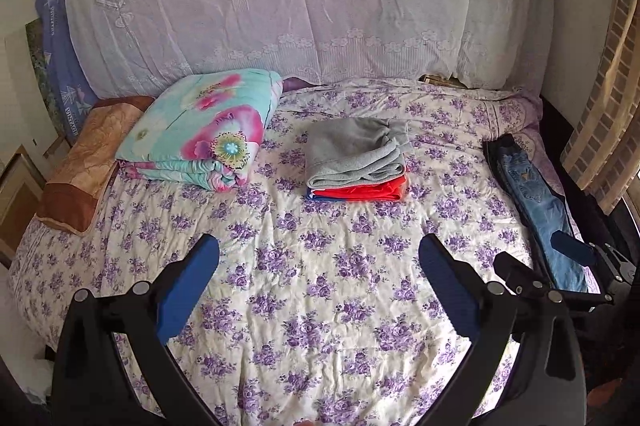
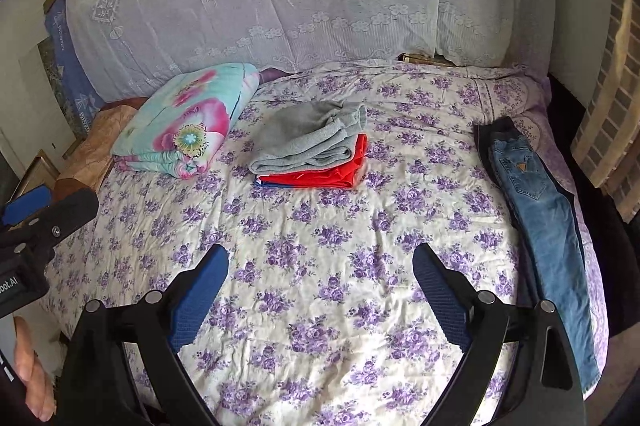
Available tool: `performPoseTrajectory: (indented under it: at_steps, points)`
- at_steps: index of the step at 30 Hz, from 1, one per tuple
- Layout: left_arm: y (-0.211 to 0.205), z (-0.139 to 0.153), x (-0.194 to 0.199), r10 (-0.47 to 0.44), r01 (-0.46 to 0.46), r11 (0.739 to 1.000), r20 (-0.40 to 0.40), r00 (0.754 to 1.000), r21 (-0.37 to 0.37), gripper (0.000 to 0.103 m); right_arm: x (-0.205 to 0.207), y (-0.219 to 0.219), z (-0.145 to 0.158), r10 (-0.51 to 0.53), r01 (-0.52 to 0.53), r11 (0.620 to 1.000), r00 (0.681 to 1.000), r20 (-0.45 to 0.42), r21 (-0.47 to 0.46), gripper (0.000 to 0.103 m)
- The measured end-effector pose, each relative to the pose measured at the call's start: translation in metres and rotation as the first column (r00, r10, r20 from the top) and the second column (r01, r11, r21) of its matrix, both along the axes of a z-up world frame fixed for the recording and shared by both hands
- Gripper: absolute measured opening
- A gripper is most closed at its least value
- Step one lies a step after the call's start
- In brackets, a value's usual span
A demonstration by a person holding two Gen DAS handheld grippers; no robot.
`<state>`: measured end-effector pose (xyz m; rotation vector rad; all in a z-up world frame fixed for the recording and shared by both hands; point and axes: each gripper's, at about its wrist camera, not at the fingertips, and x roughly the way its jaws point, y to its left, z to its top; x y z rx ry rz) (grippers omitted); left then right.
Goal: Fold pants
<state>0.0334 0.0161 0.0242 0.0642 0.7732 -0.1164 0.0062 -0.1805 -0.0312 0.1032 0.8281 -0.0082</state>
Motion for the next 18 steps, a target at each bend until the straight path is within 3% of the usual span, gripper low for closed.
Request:
performPoseTrajectory:
  at_steps: [18]
  points:
    - [0.0052, -0.0019, 0.0074, 0.018, -0.019, 1.0, -0.005, 1.0, -0.012, 0.098, 0.004, 0.0065, 0.0039, 0.017, -0.017, 1.0, 1.0, 0.003, -0.024, 0.094]
